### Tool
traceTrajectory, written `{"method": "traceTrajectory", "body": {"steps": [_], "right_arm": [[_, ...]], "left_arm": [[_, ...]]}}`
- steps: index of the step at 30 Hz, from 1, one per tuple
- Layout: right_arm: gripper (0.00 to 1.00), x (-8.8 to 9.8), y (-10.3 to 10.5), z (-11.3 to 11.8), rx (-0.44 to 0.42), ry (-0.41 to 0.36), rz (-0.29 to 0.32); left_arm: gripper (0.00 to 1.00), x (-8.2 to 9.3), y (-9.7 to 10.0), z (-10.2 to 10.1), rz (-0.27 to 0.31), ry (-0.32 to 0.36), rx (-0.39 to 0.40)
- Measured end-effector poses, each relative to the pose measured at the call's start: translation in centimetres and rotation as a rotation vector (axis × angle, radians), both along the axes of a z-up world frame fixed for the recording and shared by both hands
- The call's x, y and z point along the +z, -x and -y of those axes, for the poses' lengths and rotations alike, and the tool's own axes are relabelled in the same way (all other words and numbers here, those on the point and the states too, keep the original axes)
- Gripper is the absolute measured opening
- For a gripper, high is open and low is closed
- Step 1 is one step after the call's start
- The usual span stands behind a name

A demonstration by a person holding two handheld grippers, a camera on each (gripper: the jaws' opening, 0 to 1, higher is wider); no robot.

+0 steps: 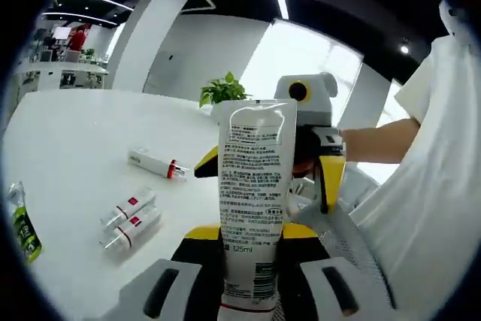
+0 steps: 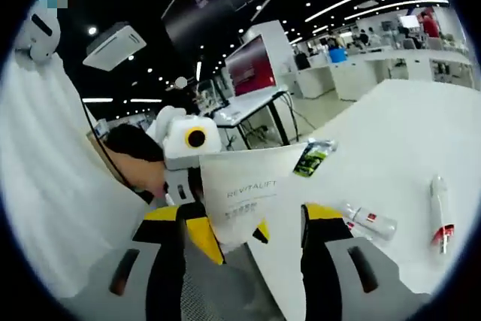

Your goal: Arrange the skincare products in the storage area until every visible bottle or jar stands upright without overlapping.

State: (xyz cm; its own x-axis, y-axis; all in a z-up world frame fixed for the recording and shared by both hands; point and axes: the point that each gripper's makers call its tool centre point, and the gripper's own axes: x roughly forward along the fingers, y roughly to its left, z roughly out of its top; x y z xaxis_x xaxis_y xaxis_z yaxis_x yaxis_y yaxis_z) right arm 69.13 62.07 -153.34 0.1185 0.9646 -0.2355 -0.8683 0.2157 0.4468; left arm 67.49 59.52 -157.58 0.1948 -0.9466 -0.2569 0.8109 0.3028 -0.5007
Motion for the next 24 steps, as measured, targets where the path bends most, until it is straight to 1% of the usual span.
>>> {"method": "traceTrajectory", "body": {"steps": [1, 3, 5, 7, 8, 10, 12, 15, 16, 18, 20, 21, 22, 23, 24], "right_arm": [[0.54, 0.7, 0.1, -0.2, 0.007, -0.033, -0.013], [0.52, 1.4, 0.1, -0.2, 0.01, -0.066, -0.025], [0.51, 2.1, -0.1, -0.3, 0.002, -0.103, -0.032], [0.49, 2.6, -0.5, -0.3, -0.013, -0.136, -0.044], [0.49, 2.8, -0.6, -0.4, -0.024, -0.154, -0.049], [0.49, 3.1, -0.5, -0.6, -0.016, -0.178, -0.062], [0.48, 3.5, -0.3, -0.8, -0.011, -0.205, -0.075], [0.41, 4.1, 0.0, -1.1, 0.003, -0.236, -0.083], [0.41, 4.1, 0.0, -1.3, -0.011, -0.232, -0.092], [0.4, 4.0, -0.4, -1.2, -0.051, -0.243, -0.134], [0.39, 4.3, -0.4, -1.2, -0.072, -0.255, -0.121], [0.39, 4.2, -0.7, -1.1, -0.099, -0.249, -0.121], [0.38, 4.1, -0.8, -1.2, -0.107, -0.24, -0.118], [0.38, 3.8, -1.0, -1.1, -0.126, -0.211, -0.106], [0.38, 3.9, -1.0, -1.3, -0.125, -0.206, -0.102]], "left_arm": [[0.25, 0.4, 0.2, 0.1, -0.01, 0.023, -0.01], [0.25, 0.7, 0.3, 0.2, -0.01, 0.043, -0.014], [0.25, 1.2, 0.6, 0.5, -0.02, 0.068, -0.03], [0.25, 1.3, 0.8, 0.6, -0.024, 0.08, -0.04], [0.25, 1.7, 1.1, 0.9, -0.026, 0.099, -0.056], [0.25, 2.1, 1.5, 1.3, -0.024, 0.1, -0.069], [0.25, 2.3, 1.5, 1.4, -0.035, 0.115, -0.077], [0.25, 2.4, 1.5, 1.6, -0.048, 0.114, -0.087], [0.25, 2.4, 1.6, 1.6, -0.042, 0.115, -0.097], [0.26, 2.6, 1.5, 1.4, -0.058, 0.121, -0.095], [0.27, 2.6, 1.5, 1.5, -0.063, 0.117, -0.095], [0.28, 2.6, 1.4, 1.5, -0.062, 0.114, -0.085], [0.29, 2.6, 1.3, 1.6, -0.064, 0.106, -0.082], [0.3, 2.3, 1.2, 1.8, -0.052, 0.077, -0.068], [0.31, 2.2, 1.3, 1.9, -0.04, 0.061, -0.069]]}}
